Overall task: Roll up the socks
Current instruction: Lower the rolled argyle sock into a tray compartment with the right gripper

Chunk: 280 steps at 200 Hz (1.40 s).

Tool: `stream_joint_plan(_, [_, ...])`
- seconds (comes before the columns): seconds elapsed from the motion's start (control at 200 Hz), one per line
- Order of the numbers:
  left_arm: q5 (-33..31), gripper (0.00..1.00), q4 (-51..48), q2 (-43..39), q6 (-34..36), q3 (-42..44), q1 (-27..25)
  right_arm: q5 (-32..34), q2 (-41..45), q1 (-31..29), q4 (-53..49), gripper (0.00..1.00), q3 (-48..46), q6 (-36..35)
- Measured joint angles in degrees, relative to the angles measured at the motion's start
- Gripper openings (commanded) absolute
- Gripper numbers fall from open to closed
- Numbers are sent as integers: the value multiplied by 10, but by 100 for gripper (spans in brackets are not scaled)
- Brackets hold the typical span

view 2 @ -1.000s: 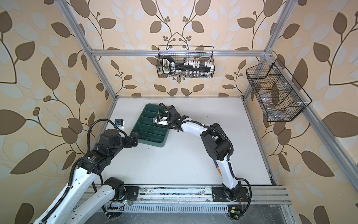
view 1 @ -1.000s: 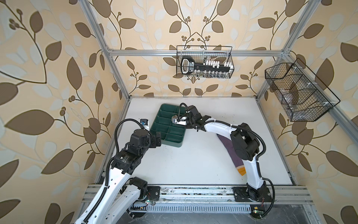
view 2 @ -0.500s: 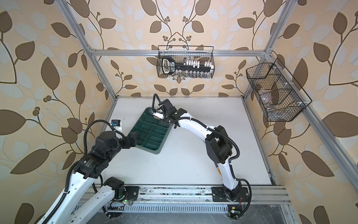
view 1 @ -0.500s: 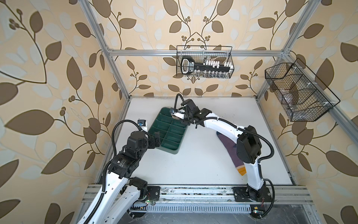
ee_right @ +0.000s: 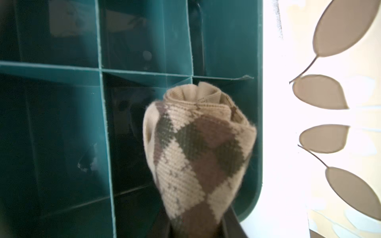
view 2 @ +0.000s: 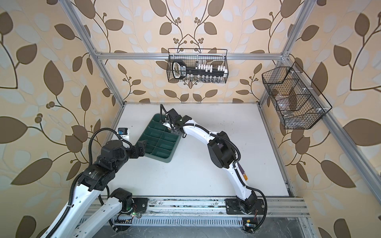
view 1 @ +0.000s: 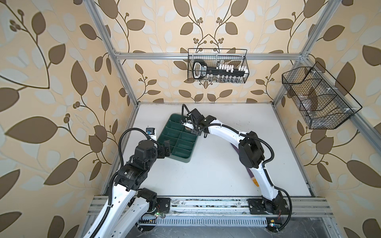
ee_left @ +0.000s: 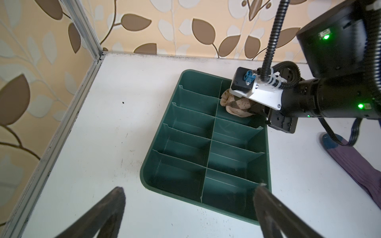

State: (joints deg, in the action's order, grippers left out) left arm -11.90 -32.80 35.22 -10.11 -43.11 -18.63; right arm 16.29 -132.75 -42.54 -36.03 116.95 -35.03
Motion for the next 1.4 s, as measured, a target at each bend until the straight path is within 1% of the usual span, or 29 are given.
stream_joint_plan(0.12, [0, 99, 0, 0, 0, 1, 0, 2, -5, -4, -17, 0, 10, -24])
stream_joint_plan(0.28, [1, 99, 0, 0, 0, 1, 0, -5, -24, -4, -64, 0, 54, -42])
stream_joint_plan(0.46, [2, 99, 0, 0, 0, 1, 0, -48, -40, -4, -130, 0, 87, -63])
stream_joint_plan(0.65, [2, 99, 0, 0, 0, 1, 0, -105, -54, 6, -206, 0, 89, -84])
stream_joint_plan(0.94, [2, 99, 0, 9, 0, 1, 0, -130, -83, 17, -253, 0, 115, -90])
stream_joint_plan(0.98, [2, 99, 0, 9, 0, 1, 0, -130, -87, 17, -257, 4, 121, -90])
stream_joint_plan(0.995, [2, 99, 0, 9, 0, 1, 0, -130, -88, 17, -258, 7, 122, -90])
stream_joint_plan(1.025, [2, 99, 0, 10, 0, 1, 0, -129, -90, 17, -261, 15, 125, -90])
stream_joint_plan(1.09, [2, 99, 0, 12, 0, 1, 0, -129, -92, 17, -264, 25, 129, -90])
stream_joint_plan(1.115, [2, 99, 0, 13, 0, 1, 0, -129, -92, 17, -264, 27, 129, -90])
stream_joint_plan(1.13, [2, 99, 0, 13, 0, 1, 0, -129, -92, 17, -264, 30, 129, -90])
stream_joint_plan(1.15, [2, 99, 0, 13, 0, 1, 0, -129, -92, 17, -264, 31, 130, -90])
stream_joint_plan(1.2, [2, 99, 0, 13, 0, 1, 0, -129, -92, 17, -263, 38, 132, -91])
stream_joint_plan(1.265, [2, 99, 0, 13, 0, 1, 0, -129, -92, 16, -263, 43, 135, -93])
stream_joint_plan(1.33, [5, 99, 0, 13, 0, 1, 0, -129, -90, 16, -262, 52, 136, -95])
stream_joint_plan(1.4, [6, 99, 0, 12, 0, 1, 0, -133, -84, 15, -259, 58, 137, -103])
